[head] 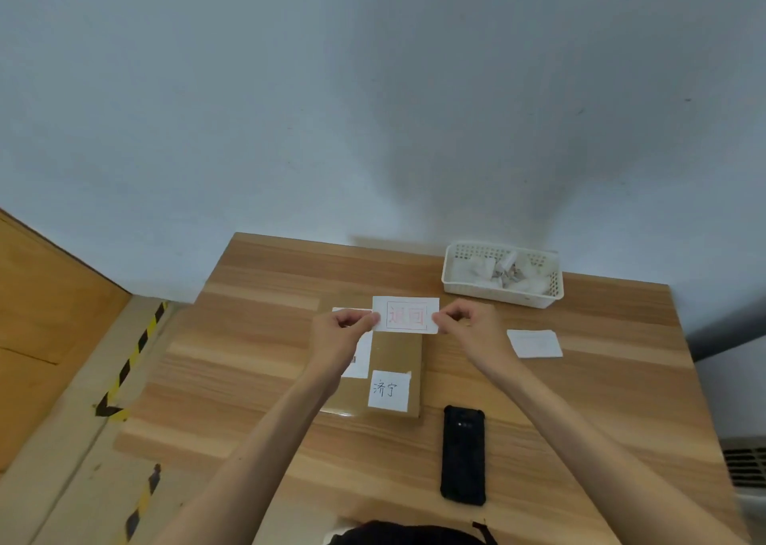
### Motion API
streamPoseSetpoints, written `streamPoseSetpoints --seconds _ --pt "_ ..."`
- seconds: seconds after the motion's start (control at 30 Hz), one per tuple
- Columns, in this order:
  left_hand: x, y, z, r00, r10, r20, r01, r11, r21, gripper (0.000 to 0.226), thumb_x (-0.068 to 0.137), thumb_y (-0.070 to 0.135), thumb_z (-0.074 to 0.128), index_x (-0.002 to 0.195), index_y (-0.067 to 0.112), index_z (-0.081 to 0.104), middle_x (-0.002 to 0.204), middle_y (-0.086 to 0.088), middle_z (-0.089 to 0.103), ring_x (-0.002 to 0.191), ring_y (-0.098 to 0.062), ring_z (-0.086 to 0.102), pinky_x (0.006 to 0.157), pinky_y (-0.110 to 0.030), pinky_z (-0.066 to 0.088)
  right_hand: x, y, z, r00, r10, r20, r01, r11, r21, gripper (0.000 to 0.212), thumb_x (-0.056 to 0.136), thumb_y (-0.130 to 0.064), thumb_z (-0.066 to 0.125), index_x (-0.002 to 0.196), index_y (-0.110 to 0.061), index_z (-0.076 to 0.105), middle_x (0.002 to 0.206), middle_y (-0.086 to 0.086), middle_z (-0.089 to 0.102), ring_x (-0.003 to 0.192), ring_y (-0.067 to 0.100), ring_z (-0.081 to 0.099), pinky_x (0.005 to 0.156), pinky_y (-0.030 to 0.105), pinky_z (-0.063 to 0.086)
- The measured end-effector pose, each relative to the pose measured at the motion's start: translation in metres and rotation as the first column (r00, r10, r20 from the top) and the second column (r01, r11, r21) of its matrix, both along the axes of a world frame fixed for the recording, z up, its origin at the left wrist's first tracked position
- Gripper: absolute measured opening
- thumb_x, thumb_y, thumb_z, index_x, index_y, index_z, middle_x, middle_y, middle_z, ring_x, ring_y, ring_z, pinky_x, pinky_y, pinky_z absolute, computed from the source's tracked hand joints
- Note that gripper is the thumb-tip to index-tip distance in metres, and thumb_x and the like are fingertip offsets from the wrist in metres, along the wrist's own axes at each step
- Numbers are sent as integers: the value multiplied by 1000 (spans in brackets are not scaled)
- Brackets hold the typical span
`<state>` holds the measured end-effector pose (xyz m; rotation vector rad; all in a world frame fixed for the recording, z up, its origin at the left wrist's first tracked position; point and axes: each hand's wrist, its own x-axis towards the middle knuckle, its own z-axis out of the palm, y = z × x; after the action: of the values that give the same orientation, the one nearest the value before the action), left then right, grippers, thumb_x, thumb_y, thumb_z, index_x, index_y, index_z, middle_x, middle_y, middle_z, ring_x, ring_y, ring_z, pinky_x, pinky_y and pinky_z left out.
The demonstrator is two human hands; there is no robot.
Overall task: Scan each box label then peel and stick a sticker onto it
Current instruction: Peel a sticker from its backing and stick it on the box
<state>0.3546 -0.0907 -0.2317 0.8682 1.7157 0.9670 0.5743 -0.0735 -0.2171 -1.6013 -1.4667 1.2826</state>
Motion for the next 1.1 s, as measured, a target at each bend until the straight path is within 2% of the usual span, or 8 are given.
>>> streamPoseSetpoints --seconds 0.1,0.27,0.43,0.53,0.63,0.73,0.87,1.1 --pt "-11 10 -18 999 -32 -29 31 999 -45 13 88 26 78 81 14 78 80 5 72 64 -13 53 52 -15 46 -18 5 -24 995 -39 96 44 998 -48 18 96 -27 65 80 -22 70 86 -10 71 86 6 64 70 20 40" --pt "-22 28 -50 987 -114 -112 99 987 -131 18 88 30 77 73 20 76 72 10 72 69 -12 62 62 -29 48 -37 17 -65 971 -56 231 75 994 -75 19 98 -27 61 82 -22 69 84 -11 69 83 5 63 74 26 49" --pt "-24 51 -67 957 -219 -189 185 966 -181 12 93 20 72 87 11 76 82 6 72 66 -7 60 58 -17 47 -49 32 -92 911 -70 407 111 991 -77 22 98 -27 60 78 -21 67 76 -10 66 69 3 58 57 24 36" --pt "-27 66 -79 941 -253 -225 208 956 -207 13 95 23 69 88 14 75 86 6 72 62 -4 57 49 -9 38 -56 45 -107 878 -47 476 115 987 -114 22 99 -30 57 84 -20 69 82 -8 68 74 9 61 62 26 44" --pt "-29 82 -94 938 -258 -230 202 949 -241 13 94 28 67 87 19 73 85 8 71 67 -9 58 58 -21 43 -59 61 -119 861 -18 508 111 982 -152 24 101 -32 54 89 -20 70 85 -7 68 78 11 63 69 30 48" --pt "-26 97 -112 946 -250 -207 188 941 -281 9 94 28 67 88 22 70 87 10 68 77 -15 63 70 -35 51 -61 75 -127 856 -14 517 129 974 -188 25 101 -32 53 85 -21 68 83 -8 67 78 12 62 71 31 47" --pt "-22 113 -129 929 -281 -241 197 926 -323 10 96 31 65 97 22 69 93 11 67 82 -8 62 62 -27 43 -61 91 -141 844 0 536 133 969 -209 23 102 -31 52 84 -23 64 83 -8 65 77 11 59 71 30 42" --pt "-21 127 -150 922 -275 -271 172 921 -350 9 93 34 69 89 26 69 92 11 68 87 -10 64 76 -34 52 -62 111 -163 801 53 596 113 965 -238 21 102 -32 50 90 -22 64 90 -6 65 84 16 61 74 34 45"
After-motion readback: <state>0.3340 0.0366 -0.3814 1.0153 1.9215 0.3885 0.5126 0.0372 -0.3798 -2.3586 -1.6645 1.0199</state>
